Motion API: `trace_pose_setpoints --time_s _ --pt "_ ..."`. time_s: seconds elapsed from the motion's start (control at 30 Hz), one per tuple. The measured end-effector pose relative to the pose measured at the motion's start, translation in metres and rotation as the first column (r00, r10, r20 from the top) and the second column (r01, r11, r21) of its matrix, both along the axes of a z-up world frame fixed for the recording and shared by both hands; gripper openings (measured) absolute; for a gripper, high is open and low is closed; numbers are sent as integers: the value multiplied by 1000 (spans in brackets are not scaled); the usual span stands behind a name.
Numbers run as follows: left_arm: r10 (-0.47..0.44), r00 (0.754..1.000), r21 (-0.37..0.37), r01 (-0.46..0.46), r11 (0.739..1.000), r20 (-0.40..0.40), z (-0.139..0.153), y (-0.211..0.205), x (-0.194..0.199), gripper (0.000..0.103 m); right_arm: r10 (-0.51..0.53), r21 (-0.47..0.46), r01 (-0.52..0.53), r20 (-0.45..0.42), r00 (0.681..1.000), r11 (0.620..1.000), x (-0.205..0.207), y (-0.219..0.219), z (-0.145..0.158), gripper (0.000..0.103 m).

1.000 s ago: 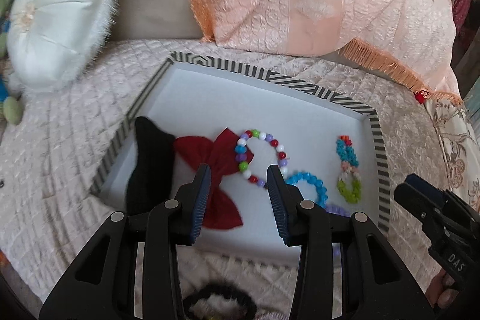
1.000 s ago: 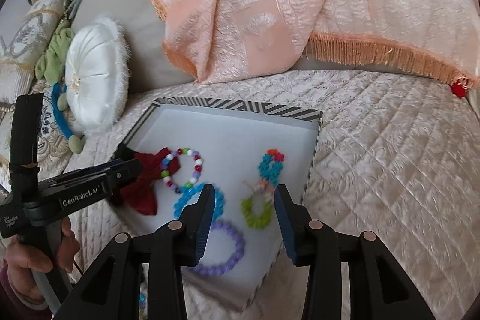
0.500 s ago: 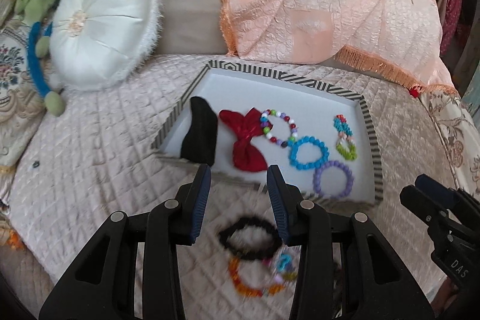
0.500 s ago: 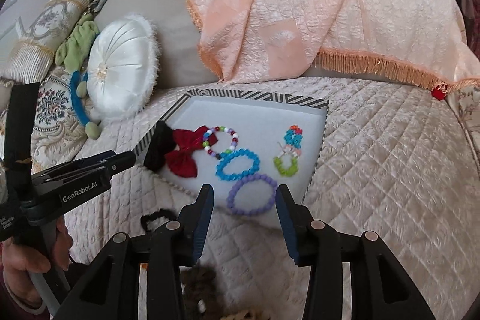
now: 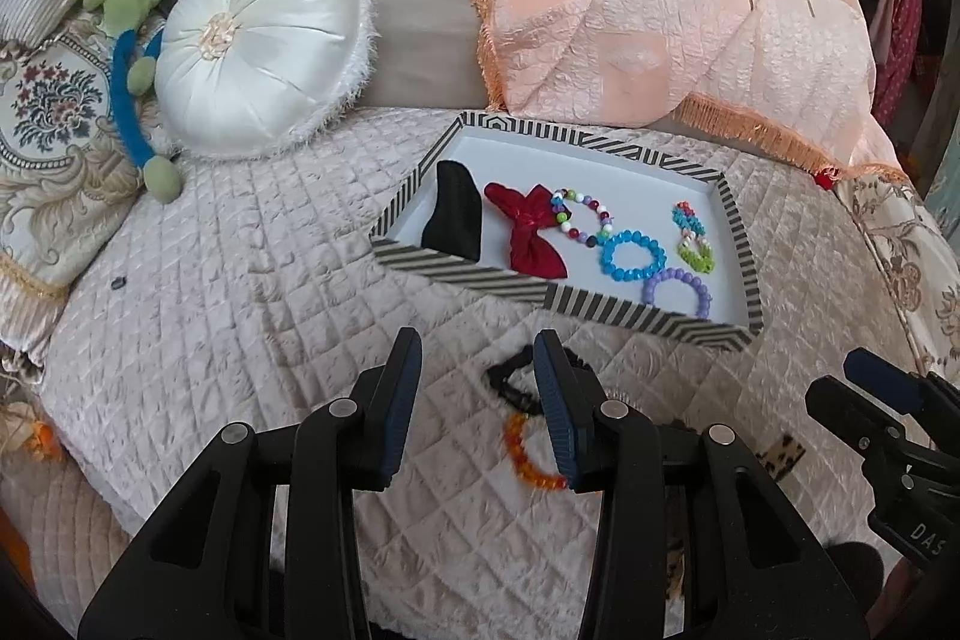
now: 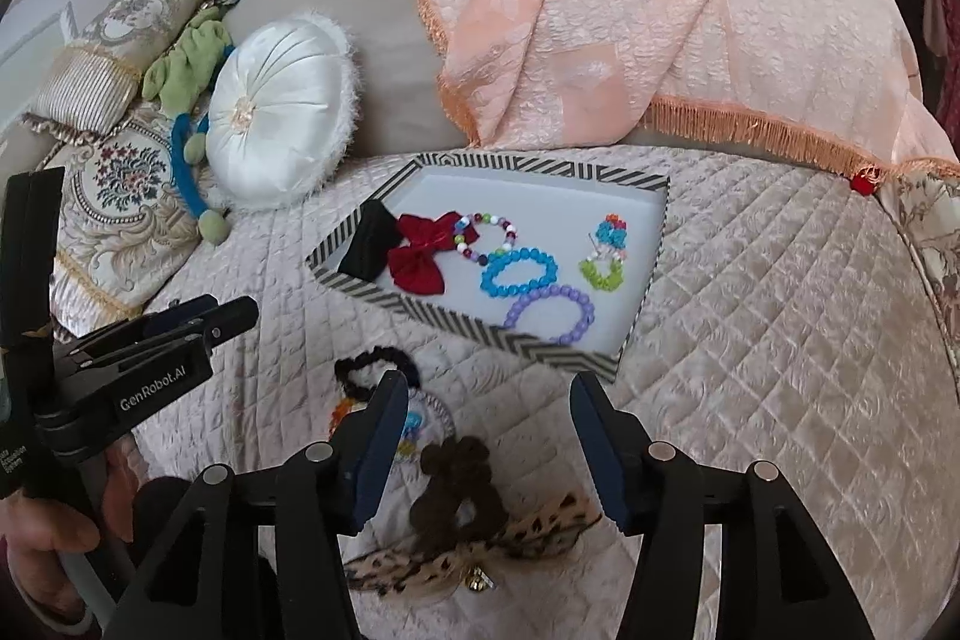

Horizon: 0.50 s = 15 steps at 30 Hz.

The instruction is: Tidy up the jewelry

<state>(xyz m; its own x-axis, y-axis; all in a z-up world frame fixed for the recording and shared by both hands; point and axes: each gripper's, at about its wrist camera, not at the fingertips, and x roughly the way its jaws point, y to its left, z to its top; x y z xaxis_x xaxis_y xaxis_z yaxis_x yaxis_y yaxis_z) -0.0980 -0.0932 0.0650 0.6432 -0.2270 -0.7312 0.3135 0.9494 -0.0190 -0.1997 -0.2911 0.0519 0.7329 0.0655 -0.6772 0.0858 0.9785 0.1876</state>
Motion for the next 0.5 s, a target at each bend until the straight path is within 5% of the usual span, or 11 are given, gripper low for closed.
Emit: trace_pose_setpoints --time_s 0.5 --pt "-6 986 -151 -19 988 -168 -19 39 6 49 14 -16 -15 -43 999 1000 -32 4 -14 54"
